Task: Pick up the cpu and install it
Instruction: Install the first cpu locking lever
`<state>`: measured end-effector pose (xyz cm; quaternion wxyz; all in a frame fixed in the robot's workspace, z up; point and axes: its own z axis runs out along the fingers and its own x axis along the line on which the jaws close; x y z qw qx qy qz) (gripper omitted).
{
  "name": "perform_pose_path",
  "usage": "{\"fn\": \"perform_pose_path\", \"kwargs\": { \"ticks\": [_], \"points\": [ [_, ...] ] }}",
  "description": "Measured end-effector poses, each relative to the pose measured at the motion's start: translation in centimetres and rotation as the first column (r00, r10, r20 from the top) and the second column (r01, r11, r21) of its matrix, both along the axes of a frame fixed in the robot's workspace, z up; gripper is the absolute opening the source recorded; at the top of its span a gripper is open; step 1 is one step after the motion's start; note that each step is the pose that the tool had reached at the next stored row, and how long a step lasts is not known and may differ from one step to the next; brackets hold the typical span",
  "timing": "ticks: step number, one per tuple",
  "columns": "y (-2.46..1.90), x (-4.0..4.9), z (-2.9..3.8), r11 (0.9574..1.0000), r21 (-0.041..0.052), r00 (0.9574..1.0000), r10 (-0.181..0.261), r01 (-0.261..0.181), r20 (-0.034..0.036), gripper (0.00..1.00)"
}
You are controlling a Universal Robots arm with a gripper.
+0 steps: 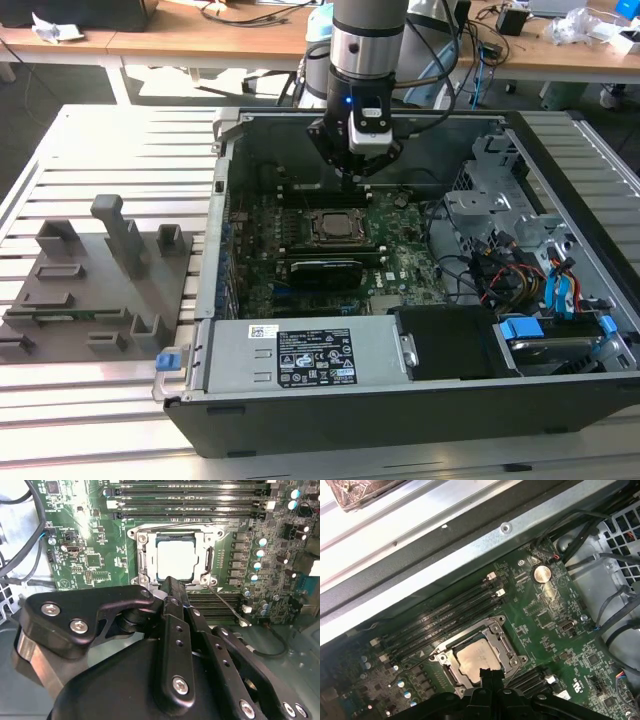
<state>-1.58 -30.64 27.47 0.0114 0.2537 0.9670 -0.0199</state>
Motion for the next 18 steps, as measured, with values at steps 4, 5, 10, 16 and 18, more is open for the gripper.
{"fn": "perform_pose_path", "kwargs": {
  "ticks": [4, 5, 10, 16, 18],
  "points": [
    [0.0, 0.0, 0.0, 0.9997, 0.0, 0.9997, 0.025, -0.025, 0.0, 0.11],
    [0.0, 0.0, 0.0, 0.9994, 0.0, 0.9994, 0.034, -0.034, 0.0, 0.11],
    [0.0, 0.0, 0.0, 0.9972, 0.0, 0.9972, 0.075, -0.075, 0.0, 0.11],
    [0.0, 0.0, 0.0, 0.993, 0.0, 0.993, 0.118, -0.118, 0.0, 0.11],
    [0.0, 0.0, 0.0, 0.9917, 0.0, 0.9917, 0.129, -0.129, 0.0, 0.11]
  ]
}}
